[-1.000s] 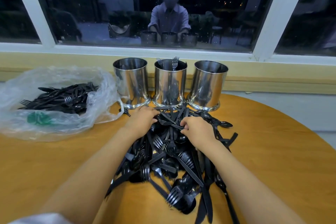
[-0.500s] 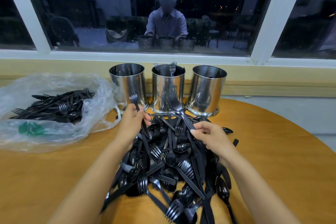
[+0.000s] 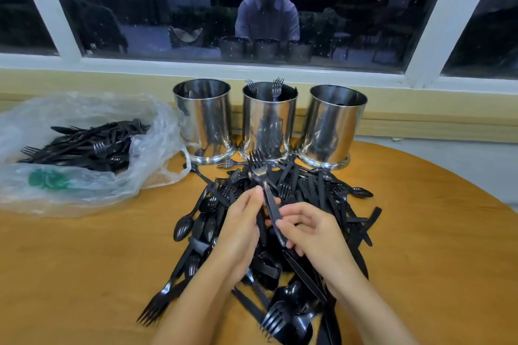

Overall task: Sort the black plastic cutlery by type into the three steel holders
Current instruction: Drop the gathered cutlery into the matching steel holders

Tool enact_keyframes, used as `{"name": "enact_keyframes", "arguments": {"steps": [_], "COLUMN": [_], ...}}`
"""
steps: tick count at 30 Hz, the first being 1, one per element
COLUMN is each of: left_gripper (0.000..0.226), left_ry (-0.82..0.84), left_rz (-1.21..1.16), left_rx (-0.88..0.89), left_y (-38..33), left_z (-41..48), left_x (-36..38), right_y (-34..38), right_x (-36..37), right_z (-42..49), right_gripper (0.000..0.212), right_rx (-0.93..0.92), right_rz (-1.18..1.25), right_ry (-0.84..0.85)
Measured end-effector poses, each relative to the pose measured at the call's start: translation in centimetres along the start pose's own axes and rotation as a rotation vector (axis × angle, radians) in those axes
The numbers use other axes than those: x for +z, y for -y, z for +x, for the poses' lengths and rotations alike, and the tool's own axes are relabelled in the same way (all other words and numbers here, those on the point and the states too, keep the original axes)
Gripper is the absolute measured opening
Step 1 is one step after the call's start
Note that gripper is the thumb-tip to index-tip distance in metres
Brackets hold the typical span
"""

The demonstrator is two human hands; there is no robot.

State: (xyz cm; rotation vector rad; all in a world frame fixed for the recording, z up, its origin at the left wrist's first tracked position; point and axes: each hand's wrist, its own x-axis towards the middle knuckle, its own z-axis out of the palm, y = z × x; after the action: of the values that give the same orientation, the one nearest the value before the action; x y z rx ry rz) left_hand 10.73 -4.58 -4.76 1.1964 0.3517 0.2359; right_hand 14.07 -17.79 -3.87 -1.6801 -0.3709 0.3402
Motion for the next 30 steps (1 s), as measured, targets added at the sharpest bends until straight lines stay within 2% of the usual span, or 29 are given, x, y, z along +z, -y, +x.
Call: {"name": "enact_keyframes", "arguments": {"steps": [4, 9, 12, 19, 22, 24, 27, 30], "left_gripper": [0.044, 0.022, 0.031, 0.043, 0.039, 0.038, 0.035, 0.034], "left_ry": [-0.005, -0.146, -0.138, 0.181, 0.143, 0.168, 0.456, 0.644], "left_rz": [-0.006, -0.02, -0.042, -0.051, -0.036, 0.1, 0.254, 0.315], "left_rx": [0.026, 0.058, 0.083, -0.006, 0.034, 0.075, -0.06, -0.207], "left_y": [0.1, 0.2, -0.1, -0.4, -0.4, -0.5, -0.6, -0.5], "left_z": [-0.8, -0.9, -0.9, -1.8, -1.9, -2.1, -3.0, -3.6], "left_x": [0.3, -0.3, -0.3, 0.2, 0.5, 0.4, 0.7, 1.1], "right_y": [-0.2, -0.1, -0.1, -0.2, 0.2, 0.6, 0.9, 0.9], "right_x": [0.3, -0.1, 0.1, 0.2, -0.6, -1.6, -2.9, -3.4], "right_z": [-0.5, -0.7, -0.9, -1.1, -0.9, -0.6, -0.5, -0.6], "right_gripper": [0.014, 0.014, 0.014, 0.006, 0.002, 0.01, 0.034, 0.032], "right_rx": [-0.034, -0.033, -0.028, -0.014, -0.069, -0.112, -0.137, -0.151], "right_rz": [-0.033, 0.049, 0.05, 0.017, -0.048, -0.016, 0.063, 0.004], "right_ry": [-0.027, -0.066, -0.039, 0.05, 0.005, -0.083, -0.058, 0.08]}}
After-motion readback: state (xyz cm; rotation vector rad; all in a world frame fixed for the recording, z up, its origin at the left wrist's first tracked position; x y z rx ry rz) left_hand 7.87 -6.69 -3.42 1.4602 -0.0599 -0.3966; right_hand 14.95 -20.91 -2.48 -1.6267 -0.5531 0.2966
